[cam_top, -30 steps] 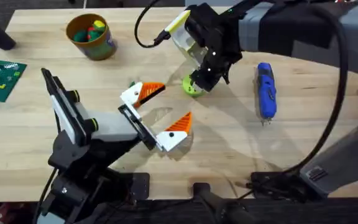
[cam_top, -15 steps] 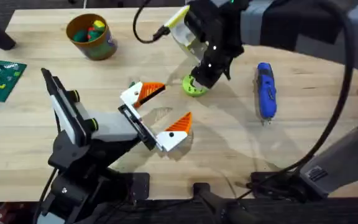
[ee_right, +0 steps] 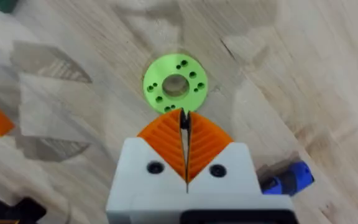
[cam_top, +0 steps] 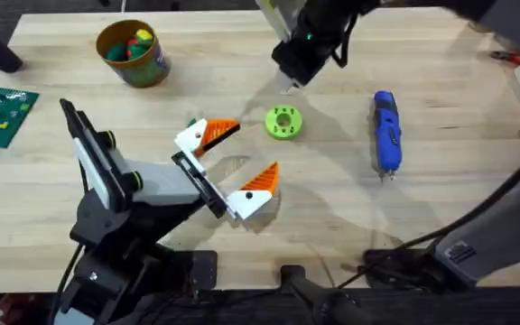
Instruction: Pick up the gripper from the table and insert it into the empty holder that is missing its gripper. Then pick up a screw, insert it into the mounting hole, and use the screwdriver to tighten it. Finally, clean up the table by picking up the vegetable and placing it into the bucket.
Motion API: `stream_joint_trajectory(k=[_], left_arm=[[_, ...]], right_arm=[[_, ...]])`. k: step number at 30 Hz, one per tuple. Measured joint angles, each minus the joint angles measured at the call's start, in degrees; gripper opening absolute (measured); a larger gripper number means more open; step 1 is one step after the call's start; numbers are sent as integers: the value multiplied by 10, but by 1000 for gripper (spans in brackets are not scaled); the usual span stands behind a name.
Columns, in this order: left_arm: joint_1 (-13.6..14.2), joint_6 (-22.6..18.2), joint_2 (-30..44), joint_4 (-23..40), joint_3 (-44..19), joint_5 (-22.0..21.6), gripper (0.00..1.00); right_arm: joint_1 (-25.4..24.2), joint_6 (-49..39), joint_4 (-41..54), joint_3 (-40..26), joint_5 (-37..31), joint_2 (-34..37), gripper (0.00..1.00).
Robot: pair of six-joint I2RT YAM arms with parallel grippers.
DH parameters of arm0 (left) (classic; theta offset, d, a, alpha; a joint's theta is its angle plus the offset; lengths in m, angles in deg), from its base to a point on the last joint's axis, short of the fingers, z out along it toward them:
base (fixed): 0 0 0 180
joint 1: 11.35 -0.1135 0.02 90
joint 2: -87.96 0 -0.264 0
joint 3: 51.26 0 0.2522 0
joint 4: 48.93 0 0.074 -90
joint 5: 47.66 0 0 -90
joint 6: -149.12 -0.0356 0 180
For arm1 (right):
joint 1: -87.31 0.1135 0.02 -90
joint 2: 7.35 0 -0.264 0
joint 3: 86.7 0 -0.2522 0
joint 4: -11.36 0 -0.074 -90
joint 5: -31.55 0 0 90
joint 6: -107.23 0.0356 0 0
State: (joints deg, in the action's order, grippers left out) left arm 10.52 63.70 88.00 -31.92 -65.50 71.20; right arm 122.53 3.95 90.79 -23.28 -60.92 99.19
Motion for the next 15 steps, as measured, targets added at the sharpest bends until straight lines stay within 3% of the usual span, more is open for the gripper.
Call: stream_joint_trajectory(k=[8,15], left_arm=[[0,0,0,0,0,0,990],[0,0,0,0,0,0,990]], right_arm=[[8,0,52,-90,39,-1,11],[60,0,75,-138,54,-1,11]])
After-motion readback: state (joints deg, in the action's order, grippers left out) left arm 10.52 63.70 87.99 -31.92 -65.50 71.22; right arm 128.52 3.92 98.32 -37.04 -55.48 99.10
